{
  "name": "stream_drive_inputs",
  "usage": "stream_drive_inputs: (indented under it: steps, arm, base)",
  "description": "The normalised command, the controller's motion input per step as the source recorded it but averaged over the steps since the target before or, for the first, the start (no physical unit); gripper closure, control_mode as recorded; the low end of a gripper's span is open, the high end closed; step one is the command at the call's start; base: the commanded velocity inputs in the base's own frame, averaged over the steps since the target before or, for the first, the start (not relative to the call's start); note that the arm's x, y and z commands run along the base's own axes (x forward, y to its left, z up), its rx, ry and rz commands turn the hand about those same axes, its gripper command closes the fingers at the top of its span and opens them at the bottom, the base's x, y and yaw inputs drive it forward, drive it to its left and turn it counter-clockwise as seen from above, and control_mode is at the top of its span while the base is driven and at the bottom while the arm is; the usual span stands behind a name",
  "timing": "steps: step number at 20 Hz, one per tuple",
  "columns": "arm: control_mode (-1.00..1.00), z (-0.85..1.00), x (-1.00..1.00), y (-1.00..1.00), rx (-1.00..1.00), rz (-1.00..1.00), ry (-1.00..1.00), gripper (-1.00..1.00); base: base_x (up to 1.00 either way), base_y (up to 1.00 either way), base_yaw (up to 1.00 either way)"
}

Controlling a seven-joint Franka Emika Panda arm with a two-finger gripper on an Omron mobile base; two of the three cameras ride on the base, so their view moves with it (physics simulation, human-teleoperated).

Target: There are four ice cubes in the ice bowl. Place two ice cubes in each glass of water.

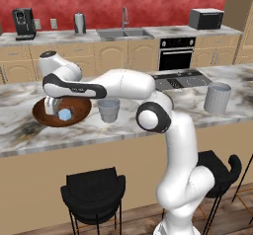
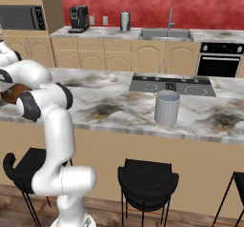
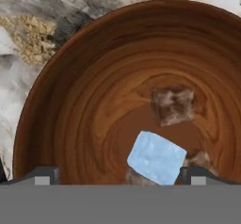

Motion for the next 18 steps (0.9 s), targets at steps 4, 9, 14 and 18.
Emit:
stream_drive_inputs:
  steps: [4, 9, 14, 18]
  arm:
    - [-1.0, -0.23, 0.27, 0.03, 0.0, 0.0, -0.03, -1.0]
    - [-1.0, -0.3, 0.25, 0.0, 0.0, 0.0, -0.04, -1.0]
    - [-1.0, -0.29, 0.21, 0.0, 0.0, 0.0, 0.0, -1.0]
    - [-1.0, -0.18, 0.19, 0.0, 0.02, 0.0, 0.0, -1.0]
  base:
    - [0.0, 0.0, 0.0]
    - [0.0, 0.0, 0.0]
    - [0.0, 0.0, 0.0]
    - [0.0, 0.0, 0.0]
